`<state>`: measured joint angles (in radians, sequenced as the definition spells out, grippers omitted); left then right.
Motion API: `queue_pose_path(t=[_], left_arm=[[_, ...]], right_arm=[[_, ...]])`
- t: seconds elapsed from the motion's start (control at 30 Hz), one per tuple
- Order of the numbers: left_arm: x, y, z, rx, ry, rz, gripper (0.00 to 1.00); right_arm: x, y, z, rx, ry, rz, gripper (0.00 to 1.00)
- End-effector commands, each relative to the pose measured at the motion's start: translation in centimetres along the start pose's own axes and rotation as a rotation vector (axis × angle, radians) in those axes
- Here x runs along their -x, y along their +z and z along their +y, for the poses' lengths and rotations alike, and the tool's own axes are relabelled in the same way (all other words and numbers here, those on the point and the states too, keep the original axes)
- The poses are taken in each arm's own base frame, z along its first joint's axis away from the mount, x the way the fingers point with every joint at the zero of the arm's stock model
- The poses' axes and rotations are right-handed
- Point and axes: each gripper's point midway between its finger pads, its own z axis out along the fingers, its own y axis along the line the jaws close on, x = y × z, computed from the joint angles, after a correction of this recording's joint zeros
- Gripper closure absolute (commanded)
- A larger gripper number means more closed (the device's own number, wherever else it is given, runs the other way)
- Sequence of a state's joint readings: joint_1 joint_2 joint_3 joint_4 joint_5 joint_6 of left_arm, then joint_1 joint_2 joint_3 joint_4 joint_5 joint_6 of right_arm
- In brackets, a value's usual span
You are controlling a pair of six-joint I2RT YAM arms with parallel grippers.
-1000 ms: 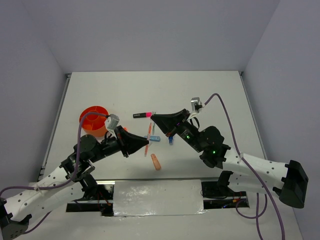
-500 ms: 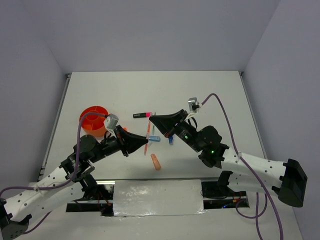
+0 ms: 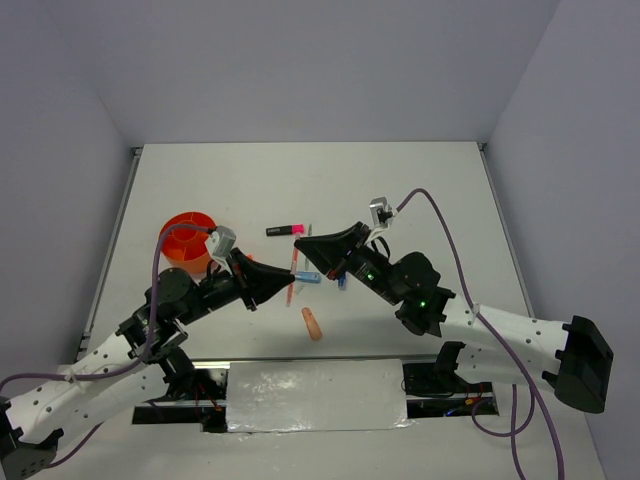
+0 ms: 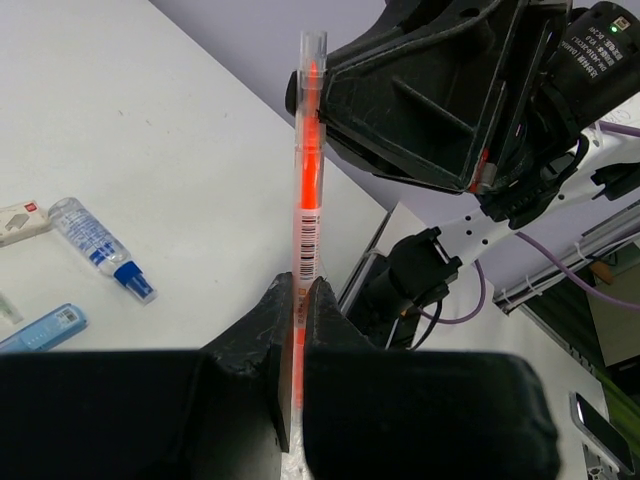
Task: Sort the stationery into containers
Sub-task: Close the pen cap on the pen.
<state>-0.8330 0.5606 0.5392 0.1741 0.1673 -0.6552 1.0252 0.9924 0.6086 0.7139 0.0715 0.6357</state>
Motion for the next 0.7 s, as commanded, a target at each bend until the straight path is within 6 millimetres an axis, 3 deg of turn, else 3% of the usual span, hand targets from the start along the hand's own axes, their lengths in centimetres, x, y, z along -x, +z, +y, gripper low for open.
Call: queue_pose_path(t=[0.0,0.07,0.1,0.17,0.23,0.5,0.6,0.67], left_arm=[[4.4,-0.1,-2.8,-0.075,0.065,-0.125,1.00],[4.8,-0.2,-2.8,-0.070,0.072,-0.138,1.00],[5.1,-0.2,-2.9,-0.070,0.076,-0.147,1.00],[5.4,-0.2,-3.2,-0.078,0.081,-0.151,1.00],[5.8,-0.1,-3.5,-0.088,0.087,-0.154,1.00],[4.9,0.6,-3.5,-0.106,0.081,-0.116,1.00],[4.5,0.8,-3.5,-0.118,0.074,-0.105,1.00],[4.2,0.9,-3.5,-0.123,0.071,-0.099,1.00]], right_arm=[[-0.9,-0.5,0.1,0.017,0.003,0.026,0.83],[-1.1,-0.6,0.3,0.032,0.003,0.034,0.70],[-1.2,-0.6,0.5,0.040,0.001,0.040,0.57],[-1.2,-0.7,0.7,0.047,-0.001,0.046,0.47],[-1.2,-0.7,1.0,0.060,-0.003,0.050,0.44],[-0.5,-0.7,1.7,0.079,-0.008,0.033,0.44],[-0.2,-0.4,2.4,0.103,-0.019,0.036,0.47],[0.1,-0.2,2.8,0.112,-0.028,0.032,0.56]])
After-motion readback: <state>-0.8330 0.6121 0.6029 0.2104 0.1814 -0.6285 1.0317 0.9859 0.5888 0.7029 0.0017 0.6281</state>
